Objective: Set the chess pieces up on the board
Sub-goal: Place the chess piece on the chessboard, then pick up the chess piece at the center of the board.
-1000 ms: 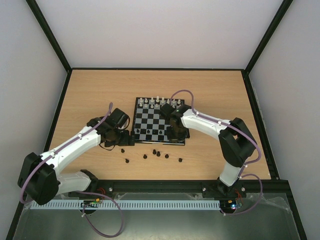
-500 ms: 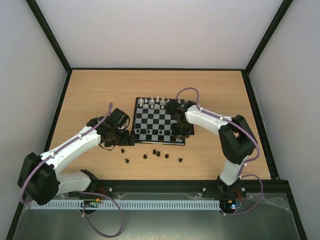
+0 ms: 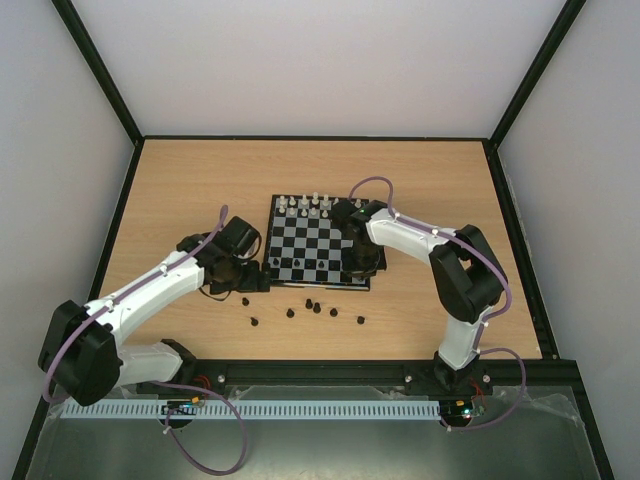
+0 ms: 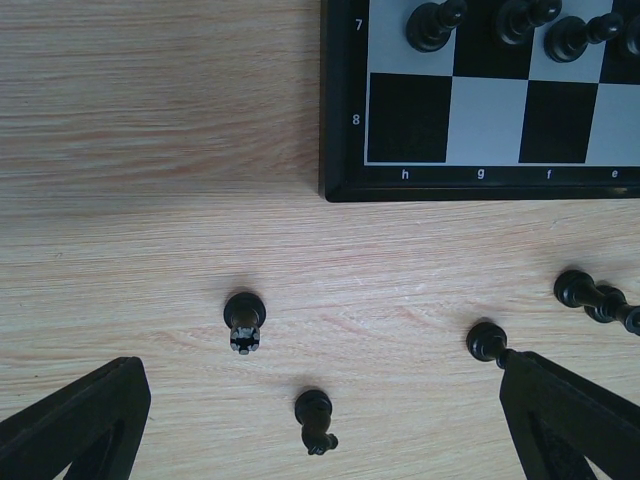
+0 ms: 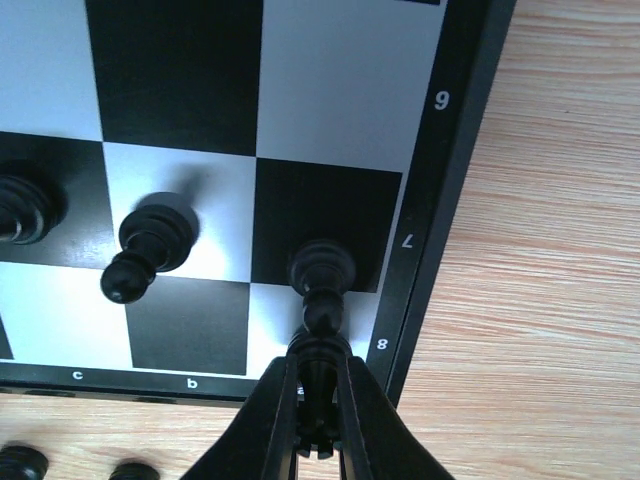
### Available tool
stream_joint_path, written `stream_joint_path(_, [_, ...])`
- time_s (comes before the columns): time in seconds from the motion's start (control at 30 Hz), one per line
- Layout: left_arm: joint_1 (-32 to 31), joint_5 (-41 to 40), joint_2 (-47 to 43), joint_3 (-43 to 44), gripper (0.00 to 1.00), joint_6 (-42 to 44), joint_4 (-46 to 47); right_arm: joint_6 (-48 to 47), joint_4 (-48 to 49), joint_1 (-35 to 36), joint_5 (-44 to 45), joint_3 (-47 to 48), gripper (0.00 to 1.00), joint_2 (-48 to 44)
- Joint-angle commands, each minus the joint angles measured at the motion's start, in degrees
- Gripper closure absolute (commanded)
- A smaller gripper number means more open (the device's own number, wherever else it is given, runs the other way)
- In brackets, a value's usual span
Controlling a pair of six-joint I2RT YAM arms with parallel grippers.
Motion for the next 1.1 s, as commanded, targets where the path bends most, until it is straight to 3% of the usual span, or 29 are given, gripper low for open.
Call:
stream_joint_path(0.0, [0.3,-0.2,0.8,0.6,0.01,0.5,0.4,-1.1,-1.7,-0.1,-1.6,1.7,0.92,1.0])
stream_joint_path(0.23, [0.3,-0.1,1.2,0.7,0.01,0.5,0.7,-1.0,-2.0,-0.1,-1.9,1.5,0.91,1.2])
stream_joint_path(0.43, [0.4,-0.1,1.6,0.9,0.01,0.6,0.8,-0.7,-2.4,-0.1,-2.0,2.0,0.72,0.5])
stream_joint_path(0.63, [0.4,-0.8,1.8,2.1,0.01,1.0,-0.1,-0.7,-3.8,-0.1,-1.1,4.3,0.65,-2.0])
stream_joint_path(0.73, [0.4,-0.8,1.6,2.0,0.01,1.0,-0.1,0.0,-5.2,-0.1,-0.8,5.7,0.57,-4.7])
stream_joint_path(1.07, [0.5,-0.7,1.7,1.6,0.01,1.4,-0.2,5.2,-3.7,-0.2,-1.5,-0.2,0.13,-23.3])
